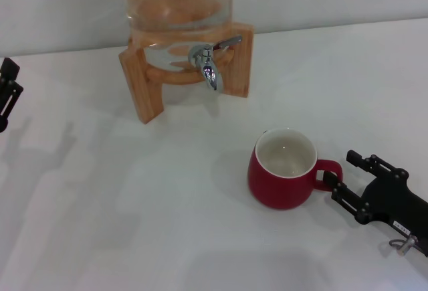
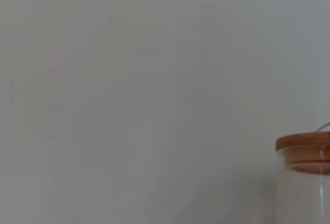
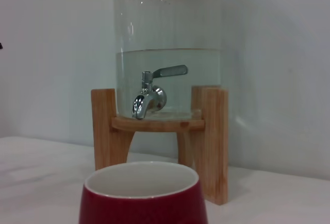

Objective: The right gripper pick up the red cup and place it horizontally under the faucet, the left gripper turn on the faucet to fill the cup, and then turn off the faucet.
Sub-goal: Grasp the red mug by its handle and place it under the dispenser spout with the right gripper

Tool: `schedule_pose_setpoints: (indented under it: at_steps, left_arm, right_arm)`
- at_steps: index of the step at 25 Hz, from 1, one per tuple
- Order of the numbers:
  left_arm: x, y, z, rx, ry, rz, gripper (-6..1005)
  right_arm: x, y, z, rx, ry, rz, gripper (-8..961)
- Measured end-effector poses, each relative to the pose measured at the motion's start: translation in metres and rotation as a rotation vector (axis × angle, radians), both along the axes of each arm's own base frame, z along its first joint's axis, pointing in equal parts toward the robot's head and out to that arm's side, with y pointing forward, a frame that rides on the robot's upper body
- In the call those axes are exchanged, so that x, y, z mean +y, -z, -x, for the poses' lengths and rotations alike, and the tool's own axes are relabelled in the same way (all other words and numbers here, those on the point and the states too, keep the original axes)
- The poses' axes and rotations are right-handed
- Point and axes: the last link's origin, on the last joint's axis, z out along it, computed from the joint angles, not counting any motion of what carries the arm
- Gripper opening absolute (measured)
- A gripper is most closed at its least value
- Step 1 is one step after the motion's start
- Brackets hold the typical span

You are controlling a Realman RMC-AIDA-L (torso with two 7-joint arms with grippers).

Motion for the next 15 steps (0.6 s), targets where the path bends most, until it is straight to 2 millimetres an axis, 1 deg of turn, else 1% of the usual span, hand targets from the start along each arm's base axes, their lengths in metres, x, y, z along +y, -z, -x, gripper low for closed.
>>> schedule_pose_setpoints:
  at_steps: [1, 8, 12, 15]
  left_arm:
    - [0.0, 0.0001, -0.0001, 0.0, 0.0, 0.0, 861]
    - [-0.0009, 0.0004, 0.0003, -0.002, -0.002, 0.0, 861]
    - [-0.0011, 0.0005, 0.0006, -0.002, -0.003, 0.0, 861]
    - [-0.0011, 0.0005, 0.0005, -0.002, -0.002, 0.0, 861]
  right_arm:
    - [0.0002, -0.0001, 0.0001, 0.0, -0.001, 0.001, 673]
    - [0.0008, -0.0002, 0.0002, 0.001, -0.002, 0.003, 468]
    - [0.0007, 0.0, 0.0002, 0.0, -0.002, 0.005, 315]
    - [0.0009, 0.0003, 0.0006, 0.001, -0.004, 0.007, 285]
